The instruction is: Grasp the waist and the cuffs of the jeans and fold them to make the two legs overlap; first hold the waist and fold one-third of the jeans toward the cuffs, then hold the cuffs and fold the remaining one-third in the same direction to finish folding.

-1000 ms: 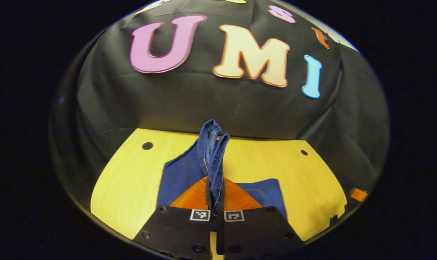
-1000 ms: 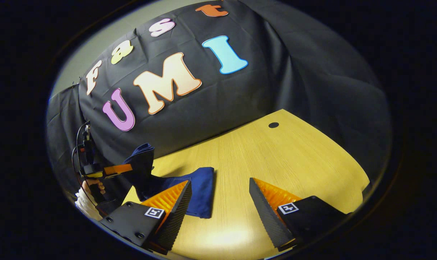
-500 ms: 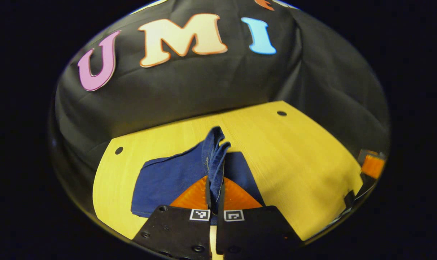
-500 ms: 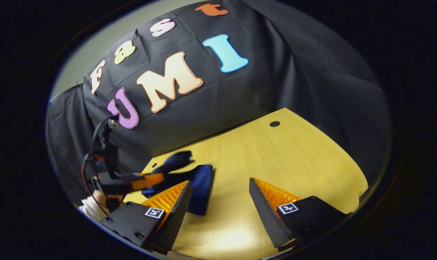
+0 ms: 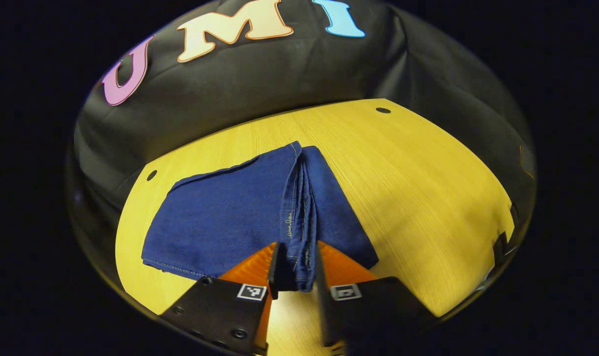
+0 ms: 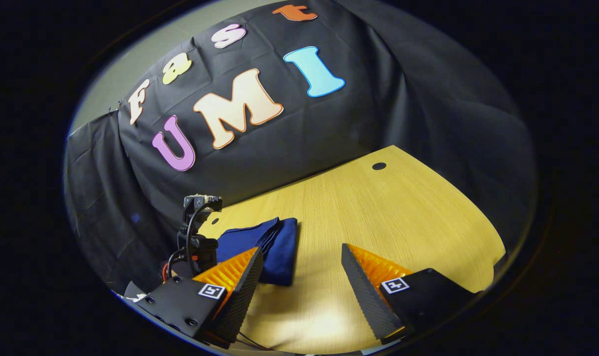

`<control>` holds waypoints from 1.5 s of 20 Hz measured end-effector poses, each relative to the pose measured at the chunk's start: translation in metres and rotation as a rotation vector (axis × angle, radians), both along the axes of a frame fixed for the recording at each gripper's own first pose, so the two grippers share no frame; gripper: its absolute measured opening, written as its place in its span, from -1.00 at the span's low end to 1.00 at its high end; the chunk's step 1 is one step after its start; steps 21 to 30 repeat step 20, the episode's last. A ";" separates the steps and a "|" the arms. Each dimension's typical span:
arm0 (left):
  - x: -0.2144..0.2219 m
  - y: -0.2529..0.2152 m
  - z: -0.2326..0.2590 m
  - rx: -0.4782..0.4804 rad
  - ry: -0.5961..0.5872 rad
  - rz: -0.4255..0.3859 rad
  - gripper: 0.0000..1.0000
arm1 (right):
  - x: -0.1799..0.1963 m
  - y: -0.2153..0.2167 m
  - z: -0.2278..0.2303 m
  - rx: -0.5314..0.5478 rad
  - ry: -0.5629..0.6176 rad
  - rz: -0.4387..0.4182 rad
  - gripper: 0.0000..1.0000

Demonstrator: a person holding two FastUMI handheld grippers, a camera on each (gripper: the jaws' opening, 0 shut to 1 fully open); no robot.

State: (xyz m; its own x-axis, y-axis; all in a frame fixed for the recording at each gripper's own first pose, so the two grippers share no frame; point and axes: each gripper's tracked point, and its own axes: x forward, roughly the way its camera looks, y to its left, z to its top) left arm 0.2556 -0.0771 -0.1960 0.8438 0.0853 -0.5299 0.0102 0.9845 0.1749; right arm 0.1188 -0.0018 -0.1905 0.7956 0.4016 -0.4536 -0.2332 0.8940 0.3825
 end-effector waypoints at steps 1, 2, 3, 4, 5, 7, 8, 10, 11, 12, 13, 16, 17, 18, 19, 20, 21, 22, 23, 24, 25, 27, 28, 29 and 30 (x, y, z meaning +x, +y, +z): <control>-0.007 -0.001 0.005 -0.013 -0.013 -0.004 0.07 | -0.002 0.000 0.000 0.004 0.001 0.000 0.97; -0.013 -0.003 0.009 -0.031 -0.025 0.002 0.45 | -0.001 0.002 -0.002 0.004 0.003 0.002 0.97; -0.021 -0.004 0.015 -0.057 -0.036 0.018 0.83 | -0.002 0.002 -0.003 -0.001 0.003 0.005 0.97; -0.029 -0.005 0.020 -0.087 -0.046 0.027 0.84 | -0.003 0.002 -0.004 -0.005 0.004 0.008 0.97; -0.037 -0.001 0.028 -0.108 -0.064 0.039 0.84 | -0.004 0.004 -0.005 -0.006 0.007 0.012 0.97; -0.053 0.011 0.040 -0.111 -0.086 0.072 0.85 | -0.008 0.009 -0.006 0.002 0.014 0.027 0.97; -0.059 0.018 0.046 -0.105 -0.100 0.085 0.85 | -0.009 0.013 -0.007 0.004 0.016 0.036 0.97; -0.074 0.032 0.060 -0.097 -0.125 0.110 0.86 | -0.013 0.019 -0.010 0.000 0.017 0.055 0.97; -0.080 0.040 0.065 -0.096 -0.136 0.122 0.86 | -0.014 0.022 -0.011 -0.001 0.018 0.065 0.97; -0.085 0.045 0.066 -0.099 -0.136 0.135 0.85 | -0.016 0.025 -0.011 -0.001 0.021 0.073 0.97; -0.090 0.050 0.066 -0.104 -0.137 0.144 0.85 | -0.017 0.027 -0.012 -0.001 0.024 0.080 0.97; -0.100 0.061 0.060 -0.110 -0.126 0.165 0.85 | -0.023 0.031 -0.015 -0.007 0.026 0.096 0.97; -0.102 0.064 0.057 -0.106 -0.119 0.169 0.86 | -0.023 0.031 -0.015 -0.011 0.026 0.097 0.97; -0.103 0.064 0.054 -0.104 -0.110 0.166 0.86 | -0.022 0.031 -0.015 -0.014 0.026 0.096 0.97; -0.104 0.062 0.053 -0.100 -0.102 0.159 0.86 | -0.021 0.029 -0.014 -0.014 0.026 0.095 0.97; -0.103 0.061 0.053 -0.095 -0.098 0.151 0.86 | -0.022 0.029 -0.013 -0.013 0.023 0.092 0.97; -0.103 0.061 0.053 -0.095 -0.098 0.151 0.86 | -0.022 0.029 -0.013 -0.013 0.023 0.092 0.97; -0.103 0.061 0.053 -0.095 -0.098 0.151 0.86 | -0.022 0.029 -0.013 -0.013 0.023 0.092 0.97; -0.103 0.061 0.053 -0.095 -0.098 0.151 0.86 | -0.022 0.029 -0.013 -0.013 0.023 0.092 0.97; -0.103 0.061 0.053 -0.095 -0.098 0.151 0.86 | -0.022 0.029 -0.013 -0.013 0.023 0.092 0.97; -0.103 0.061 0.053 -0.095 -0.098 0.151 0.86 | -0.022 0.029 -0.013 -0.013 0.023 0.092 0.97; -0.103 0.061 0.053 -0.095 -0.098 0.151 0.86 | -0.022 0.029 -0.013 -0.013 0.023 0.092 0.97; -0.103 0.061 0.053 -0.095 -0.098 0.151 0.86 | -0.022 0.029 -0.013 -0.013 0.023 0.092 0.97; -0.103 0.061 0.053 -0.095 -0.098 0.151 0.86 | -0.022 0.029 -0.013 -0.013 0.023 0.092 0.97; -0.103 0.061 0.053 -0.095 -0.098 0.151 0.86 | -0.022 0.029 -0.013 -0.013 0.023 0.092 0.97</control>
